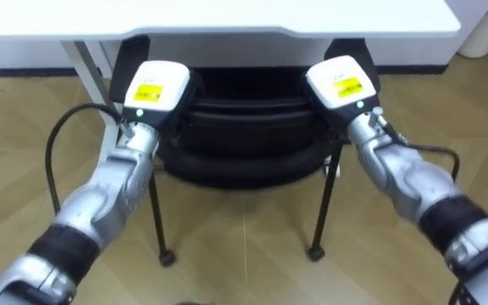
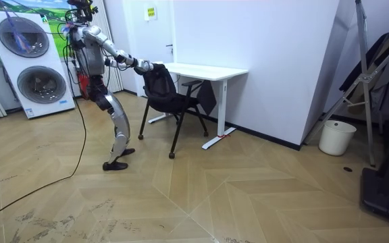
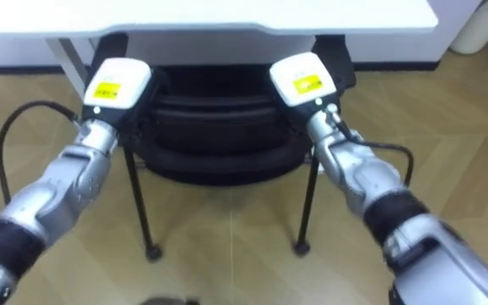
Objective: Push chair
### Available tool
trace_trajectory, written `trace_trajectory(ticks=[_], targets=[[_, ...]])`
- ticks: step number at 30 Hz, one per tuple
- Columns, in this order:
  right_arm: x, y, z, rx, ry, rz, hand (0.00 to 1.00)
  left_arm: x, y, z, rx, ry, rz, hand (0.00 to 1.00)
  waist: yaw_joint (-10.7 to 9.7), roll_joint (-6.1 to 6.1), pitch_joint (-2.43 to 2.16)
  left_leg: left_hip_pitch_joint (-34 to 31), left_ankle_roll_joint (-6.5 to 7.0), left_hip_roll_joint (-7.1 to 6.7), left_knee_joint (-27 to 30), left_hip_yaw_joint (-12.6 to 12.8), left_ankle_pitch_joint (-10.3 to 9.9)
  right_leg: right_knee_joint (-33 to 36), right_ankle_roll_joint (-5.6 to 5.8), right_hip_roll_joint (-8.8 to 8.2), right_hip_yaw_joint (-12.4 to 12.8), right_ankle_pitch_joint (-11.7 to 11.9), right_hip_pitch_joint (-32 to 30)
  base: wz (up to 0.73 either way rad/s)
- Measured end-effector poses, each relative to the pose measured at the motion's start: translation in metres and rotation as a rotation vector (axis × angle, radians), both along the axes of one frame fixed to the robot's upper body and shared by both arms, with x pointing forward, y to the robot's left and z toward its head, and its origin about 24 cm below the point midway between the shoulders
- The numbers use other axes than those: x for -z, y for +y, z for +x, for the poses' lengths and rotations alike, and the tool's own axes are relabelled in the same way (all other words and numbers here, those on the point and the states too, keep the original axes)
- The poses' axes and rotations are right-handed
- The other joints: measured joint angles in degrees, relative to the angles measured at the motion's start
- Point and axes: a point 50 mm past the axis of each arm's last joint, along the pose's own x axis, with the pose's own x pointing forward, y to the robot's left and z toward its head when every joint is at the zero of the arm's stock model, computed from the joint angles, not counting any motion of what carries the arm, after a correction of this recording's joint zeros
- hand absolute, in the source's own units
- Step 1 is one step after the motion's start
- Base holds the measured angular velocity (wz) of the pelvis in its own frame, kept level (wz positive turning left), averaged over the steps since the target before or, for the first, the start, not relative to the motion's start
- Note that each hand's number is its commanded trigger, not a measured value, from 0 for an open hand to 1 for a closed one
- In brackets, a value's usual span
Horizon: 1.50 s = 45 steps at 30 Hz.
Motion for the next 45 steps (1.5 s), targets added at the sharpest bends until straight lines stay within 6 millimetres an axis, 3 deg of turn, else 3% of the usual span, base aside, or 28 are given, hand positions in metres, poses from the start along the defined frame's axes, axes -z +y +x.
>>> trace_trajectory(ticks=[1,3,6,7,8,9,10,11,12,14,15,17,23,29,30,33,35,36,38,39,45], targets=[[0.000,0.000,0.000,0.002,0.001,0.001,1.00,-0.001,0.000,0.000,0.001,0.000,0.001,1.00,0.3,0.06,0.02,-0.1,0.07,0.30,1.3,0.2,-1.0,1.5,-0.87,-0.15,0.3,0.5,-0.3,-0.24],[0.000,0.003,0.002,0.009,0.002,0.017,1.00,-0.005,0.002,0.003,0.006,-0.006,0.014,1.00,2.1,0.60,0.28,-0.1,0.38,1.67,6.2,0.7,-5.3,7.4,-2.37,-0.96,0.5,2.1,-1.3,-0.24],[0.004,0.006,0.000,0.011,0.000,0.038,1.00,-0.009,0.007,0.005,0.004,-0.012,0.034,1.00,2.4,1.13,0.54,0.7,0.64,2.08,8.9,-0.3,-7.9,12.6,-2.90,-2.09,0.1,5.7,-2.5,0.04],[0.004,0.008,0.000,0.006,-0.003,0.045,1.00,-0.009,0.009,0.005,0.002,-0.013,0.038,1.00,2.4,1.36,0.62,0.8,0.43,2.39,9.1,-0.5,-8.1,13.3,-2.76,-2.04,0.2,6.3,-3.0,-0.07],[0.002,0.011,0.000,0.000,-0.008,0.060,1.00,-0.013,0.012,0.007,-0.001,-0.025,0.042,1.00,3.0,1.52,0.65,0.6,0.14,3.02,9.8,-0.7,-8.7,13.5,-1.91,-2.02,0.9,5.2,-4.3,-0.17],[-0.001,0.013,0.001,-0.001,-0.023,0.065,1.00,-0.017,0.013,0.009,-0.005,-0.034,0.042,1.00,3.4,1.72,0.75,-0.1,-0.06,3.38,10.7,-0.6,-8.9,11.2,-1.16,-2.83,2.3,3.2,-6.4,-0.16],[-0.002,0.013,0.002,0.001,-0.028,0.065,1.00,-0.016,0.014,0.010,-0.009,-0.028,0.042,1.00,3.5,1.89,0.89,-0.3,-0.14,3.63,11.1,-0.6,-9.0,9.0,-0.89,-3.47,2.9,2.8,-7.2,-0.04],[-0.002,0.014,0.002,0.004,-0.028,0.067,1.00,-0.016,0.014,0.011,-0.010,-0.026,0.043,1.00,3.6,1.79,0.92,-0.4,-0.37,3.75,11.5,-0.3,-9.1,2.2,-1.31,-4.80,3.2,4.1,-8.0,-0.07],[-0.001,0.015,0.003,0.003,-0.031,0.062,1.00,-0.016,0.013,0.011,-0.015,-0.027,0.032,1.00,4.2,1.90,0.73,-0.4,-1.09,4.47,11.8,-0.3,-9.4,0.2,-1.92,-4.31,2.9,4.2,-7.7,-0.17],[-0.006,0.014,0.006,-0.001,-0.047,0.052,1.00,-0.015,0.012,0.011,-0.021,-0.027,0.015,1.00,4.6,3.68,0.73,-1.2,-1.97,5.34,11.2,-0.7,-9.1,-2.6,-3.90,-2.45,1.8,4.8,-6.8,-0.18],[-0.008,0.013,0.007,-0.006,-0.053,0.041,1.00,-0.014,0.012,0.011,-0.026,-0.024,0.009,1.00,4.6,3.92,0.65,-1.5,-2.52,5.58,9.9,-0.7,-8.1,-4.0,-3.81,-1.67,1.8,5.2,-7.1,0.00],[-0.009,0.013,0.008,-0.006,-0.054,0.037,1.00,-0.016,0.011,0.012,-0.026,-0.029,0.012,1.00,4.3,3.54,0.51,-1.8,-2.84,5.67,8.0,-1.1,-6.9,-5.6,-3.69,-1.22,1.1,5.5,-7.2,0.08],[-0.013,0.015,0.009,-0.017,-0.065,0.036,1.00,-0.021,0.014,0.013,-0.026,-0.050,0.017,1.00,4.3,2.90,0.42,-1.7,-3.48,6.66,3.7,-1.7,-3.9,-10.0,-5.49,0.80,-0.2,8.0,-6.5,0.03],[-0.012,0.016,0.009,-0.022,-0.060,0.038,0.99,-0.023,0.016,0.013,-0.024,-0.057,0.024,1.00,3.8,2.38,0.59,-0.9,-3.76,6.44,0.9,-2.7,-2.4,-12.7,-5.49,1.37,-1.4,9.0,-5.2,0.09],[-0.012,0.015,0.009,-0.022,-0.062,0.039,0.90,-0.023,0.016,0.013,-0.024,-0.059,0.025,1.00,3.6,2.37,0.60,-0.9,-3.69,6.41,0.7,-2.8,-2.2,-13.0,-5.46,1.39,-1.6,9.2,-5.1,0.06],[-0.012,0.015,0.009,-0.021,-0.063,0.040,0.90,-0.024,0.016,0.013,-0.023,-0.063,0.028,1.00,3.0,2.29,0.65,-1.0,-3.74,6.06,0.4,-3.5,-1.9,-13.6,-5.33,1.47,-2.0,9.6,-4.8,0.08],[-0.013,0.015,0.009,-0.021,-0.066,0.041,0.38,-0.025,0.016,0.013,-0.024,-0.066,0.027,1.00,2.8,2.28,0.66,-1.0,-3.67,5.89,-0.4,-3.6,-1.4,-14.4,-5.24,1.56,-2.2,10.0,-4.8,0.05],[-0.014,0.015,0.010,-0.020,-0.068,0.043,0.05,-0.026,0.016,0.013,-0.024,-0.069,0.027,1.00,2.7,2.25,0.67,-1.0,-3.58,5.77,-1.0,-3.7,-1.0,-14.9,-5.17,1.57,-2.3,10.4,-4.8,0.00],[-0.015,0.015,0.010,-0.016,-0.067,0.048,0.00,-0.027,0.015,0.014,-0.022,-0.071,0.028,0.61,2.7,2.24,0.68,-1.0,-3.52,5.79,-1.2,-3.7,-0.9,-15.4,-5.12,1.78,-2.3,10.7,-4.7,0.00],[-0.015,0.015,0.011,-0.011,-0.062,0.054,0.00,-0.027,0.015,0.013,-0.020,-0.072,0.028,0.00,2.7,2.26,0.68,-1.0,-3.45,5.86,-1.4,-3.8,-0.8,-16.0,-5.16,2.12,-2.3,11.1,-4.5,0.00],[-0.017,0.009,0.014,0.050,-0.020,0.127,0.00,-0.031,0.008,0.015,-0.023,-0.061,-0.004,0.00,2.6,2.29,0.64,-0.7,-3.09,5.70,-3.1,-3.4,0.4,-18.5,-4.64,2.43,-2.4,13.0,-4.3,0.00]])
